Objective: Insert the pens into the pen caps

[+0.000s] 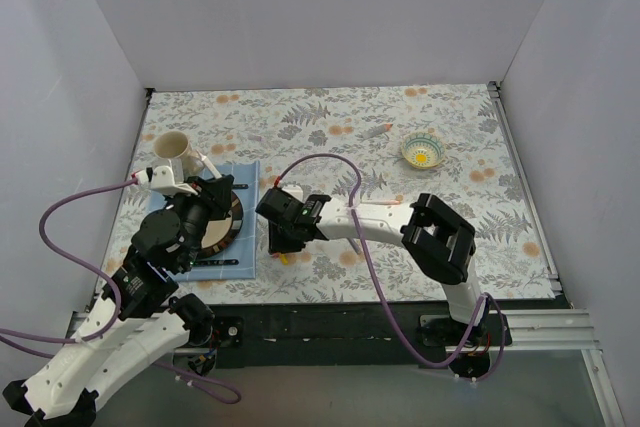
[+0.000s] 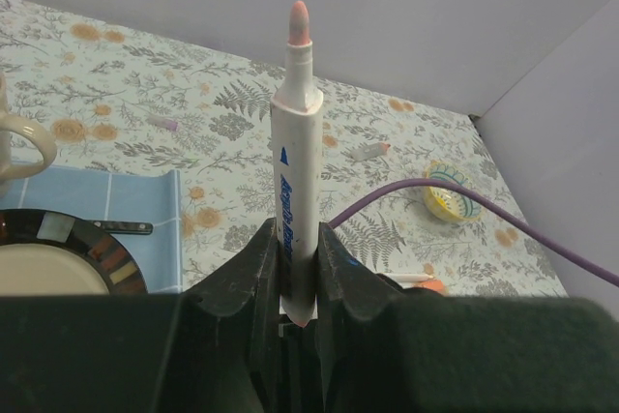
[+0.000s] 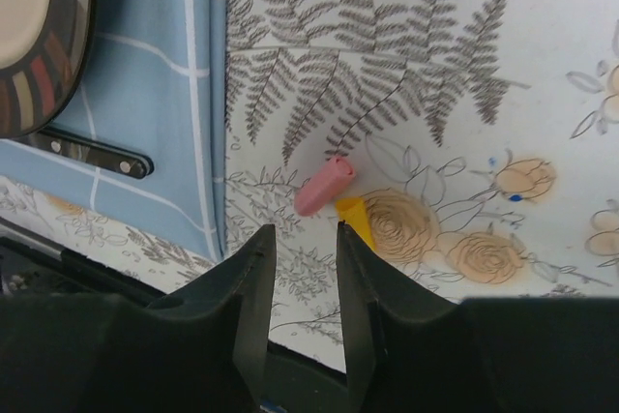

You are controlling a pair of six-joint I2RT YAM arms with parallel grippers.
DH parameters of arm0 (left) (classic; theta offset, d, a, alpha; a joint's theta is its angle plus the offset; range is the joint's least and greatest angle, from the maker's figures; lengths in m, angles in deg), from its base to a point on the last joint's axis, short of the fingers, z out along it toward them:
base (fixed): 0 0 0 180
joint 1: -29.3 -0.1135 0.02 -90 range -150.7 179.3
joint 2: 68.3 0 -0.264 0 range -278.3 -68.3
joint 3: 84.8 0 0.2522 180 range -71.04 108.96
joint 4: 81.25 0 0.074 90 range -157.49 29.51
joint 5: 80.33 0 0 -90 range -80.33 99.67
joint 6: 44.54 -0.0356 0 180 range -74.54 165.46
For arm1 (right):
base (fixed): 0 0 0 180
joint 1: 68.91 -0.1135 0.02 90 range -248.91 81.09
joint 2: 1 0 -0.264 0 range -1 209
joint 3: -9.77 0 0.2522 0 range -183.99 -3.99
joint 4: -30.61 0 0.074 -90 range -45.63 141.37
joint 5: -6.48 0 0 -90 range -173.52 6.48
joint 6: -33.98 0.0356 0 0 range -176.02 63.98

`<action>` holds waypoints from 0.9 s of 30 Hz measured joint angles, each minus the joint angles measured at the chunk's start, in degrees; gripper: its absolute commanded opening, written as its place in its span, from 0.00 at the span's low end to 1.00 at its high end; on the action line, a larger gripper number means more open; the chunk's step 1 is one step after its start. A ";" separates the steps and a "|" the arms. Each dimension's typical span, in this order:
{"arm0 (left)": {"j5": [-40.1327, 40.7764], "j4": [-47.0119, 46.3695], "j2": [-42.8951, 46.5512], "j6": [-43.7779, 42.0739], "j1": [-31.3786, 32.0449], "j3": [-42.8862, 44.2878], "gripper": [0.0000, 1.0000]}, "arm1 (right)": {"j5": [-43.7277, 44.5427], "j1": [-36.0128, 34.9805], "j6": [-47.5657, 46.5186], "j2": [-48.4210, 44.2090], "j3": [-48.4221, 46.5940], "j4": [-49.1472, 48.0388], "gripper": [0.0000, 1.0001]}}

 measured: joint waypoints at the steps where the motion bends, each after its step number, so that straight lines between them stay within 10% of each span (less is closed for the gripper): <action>1: 0.02 -0.11 0.02 -0.11 0.00 0.00 0.00 | -0.66 -0.33 0.87 0.00 0.28 -0.22 0.39; 27: -0.79 -0.17 1.77 -0.76 0.00 -0.85 0.00 | 5.18 -1.29 13.77 9.68 -11.96 11.76 0.34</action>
